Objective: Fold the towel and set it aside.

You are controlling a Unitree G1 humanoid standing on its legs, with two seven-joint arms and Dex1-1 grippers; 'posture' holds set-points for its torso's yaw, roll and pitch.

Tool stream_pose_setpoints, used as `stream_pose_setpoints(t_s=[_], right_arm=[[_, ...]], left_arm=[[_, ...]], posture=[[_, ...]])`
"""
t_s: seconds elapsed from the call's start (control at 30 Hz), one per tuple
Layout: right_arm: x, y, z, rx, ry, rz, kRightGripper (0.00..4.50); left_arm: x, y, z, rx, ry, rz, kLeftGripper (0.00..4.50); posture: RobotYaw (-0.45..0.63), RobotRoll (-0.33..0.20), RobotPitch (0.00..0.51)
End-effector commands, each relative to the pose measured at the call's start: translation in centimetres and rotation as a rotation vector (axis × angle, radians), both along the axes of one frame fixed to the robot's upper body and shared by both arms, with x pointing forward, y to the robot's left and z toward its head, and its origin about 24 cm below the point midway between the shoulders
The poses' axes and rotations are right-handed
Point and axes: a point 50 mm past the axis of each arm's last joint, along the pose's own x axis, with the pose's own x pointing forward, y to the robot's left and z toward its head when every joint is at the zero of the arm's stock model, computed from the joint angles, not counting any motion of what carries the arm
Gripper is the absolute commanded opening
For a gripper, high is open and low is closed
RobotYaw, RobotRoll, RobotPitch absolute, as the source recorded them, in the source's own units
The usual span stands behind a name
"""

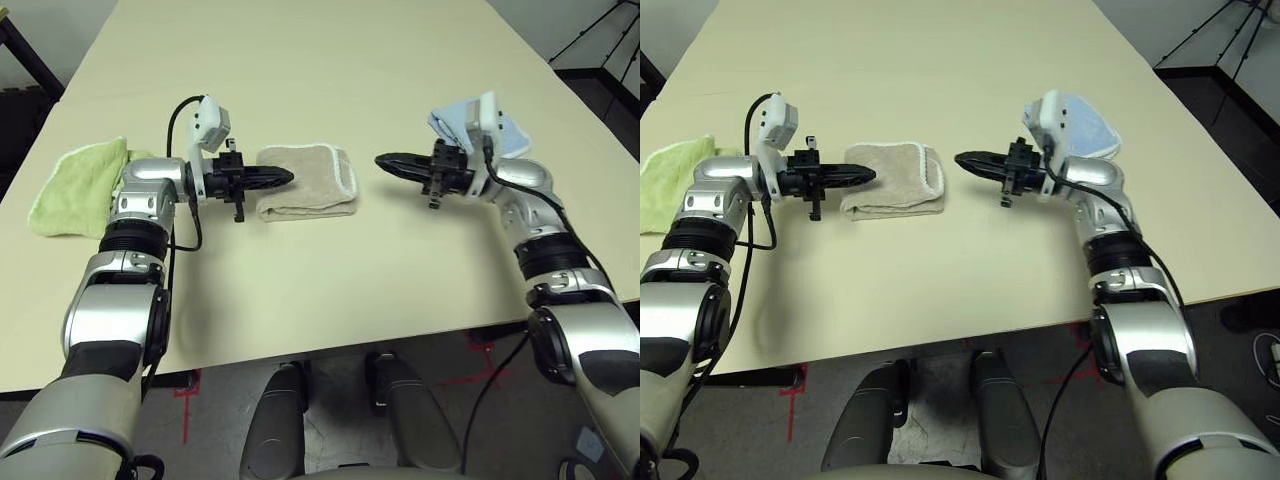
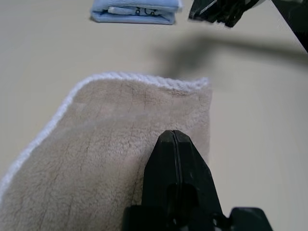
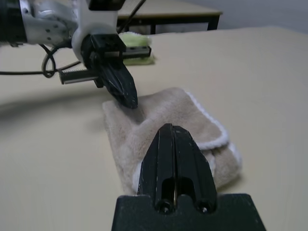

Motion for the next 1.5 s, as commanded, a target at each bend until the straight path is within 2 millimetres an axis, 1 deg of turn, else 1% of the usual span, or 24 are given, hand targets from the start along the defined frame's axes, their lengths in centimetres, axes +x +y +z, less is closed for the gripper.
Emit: stream_pose_setpoints(t_s=[0.03, 0.3, 0.4, 0.5, 0.57, 0.63, 0.73, 0.87, 0.97, 1.03, 1.1, 1.2, 1.27, 1.37, 1.5], right_arm=[[0.3, 1.4, -1.4, -0.054, 0.032, 0.001, 0.0], [0.6, 4.2, -2.8, -0.153, 0.08, -0.013, 0.0], [0.6, 4.8, -3.8, -0.222, 0.111, -0.028, 0.0], [0.7, 4.4, -4.9, -0.278, 0.142, -0.059, 0.0], [0.8, 3.6, -5.5, -0.315, 0.151, -0.094, 0.0], [1.0, 2.7, -5.6, -0.332, 0.152, -0.124, 0.0], [1.2, 2.0, -5.3, -0.329, 0.14, -0.141, 0.0], [1.5, 1.2, -3.6, -0.274, 0.108, -0.145, 0.0], [1.6, 1.1, -1.7, -0.148, 0.096, -0.106, 0.0], [1.8, 1.1, -0.5, -0.055, 0.087, -0.107, 0.0], [1.8, 1.1, 0.2, -0.008, 0.081, -0.111, 0.0], [2.1, 1.6, 1.1, 0.083, 0.08, -0.143, 0.0], [2.3, 2.4, 1.3, 0.102, 0.083, -0.187, 0.0], [2.6, 4.0, 1.1, 0.104, 0.092, -0.246, 0.0], [2.7, 5.4, 0.6, 0.087, 0.108, -0.291, 0.0]], left_arm=[[0.2, 0.4, -0.7, 0.071, 0.009, 0.041, 0.03], [0.2, 1.8, -1.9, 0.134, 0.038, 0.15, 0.03], [0.0, 2.4, -2.5, 0.176, 0.056, 0.172, 0.03], [-0.3, 3.0, -3.0, 0.222, 0.073, 0.181, 0.03], [-0.5, 3.4, -3.3, 0.251, 0.082, 0.179, 0.03], [-0.6, 3.6, -3.4, 0.254, 0.083, 0.18, 0.03], [-0.6, 3.5, -3.4, 0.24, 0.077, 0.18, 0.03], [-0.2, 2.7, -2.5, 0.175, 0.05, 0.161, 0.03], [0.1, 1.8, -1.3, 0.075, 0.014, 0.129, 0.03], [0.3, 1.2, -0.1, -0.019, -0.023, 0.119, 0.03], [0.5, 0.9, 0.6, -0.078, -0.04, 0.12, 0.03], [1.1, 0.3, 1.7, -0.151, -0.051, 0.158, 0.03], [1.6, 0.2, 1.5, -0.131, -0.043, 0.229, 0.03], [2.0, 0.5, 0.3, -0.08, -0.009, 0.332, 0.03], [2.3, 0.7, -0.5, -0.084, 0.006, 0.429, 0.03]], posture=[[0.03, 0.0, 0.196], [0.05, 0.0, 0.196], [0.05, 0.0, 0.196], [0.06, 0.0, 0.197], [0.06, 0.0, 0.199], [0.05, 0.0, 0.199], [0.04, 0.0, 0.2], [0.04, 0.0, 0.199], [0.03, 0.0, 0.2], [0.03, 0.0, 0.201], [0.03, 0.0, 0.204], [0.03, 0.0, 0.207], [0.03, 0.0, 0.217], [0.03, 0.0, 0.228], [0.05, 0.0, 0.245]])
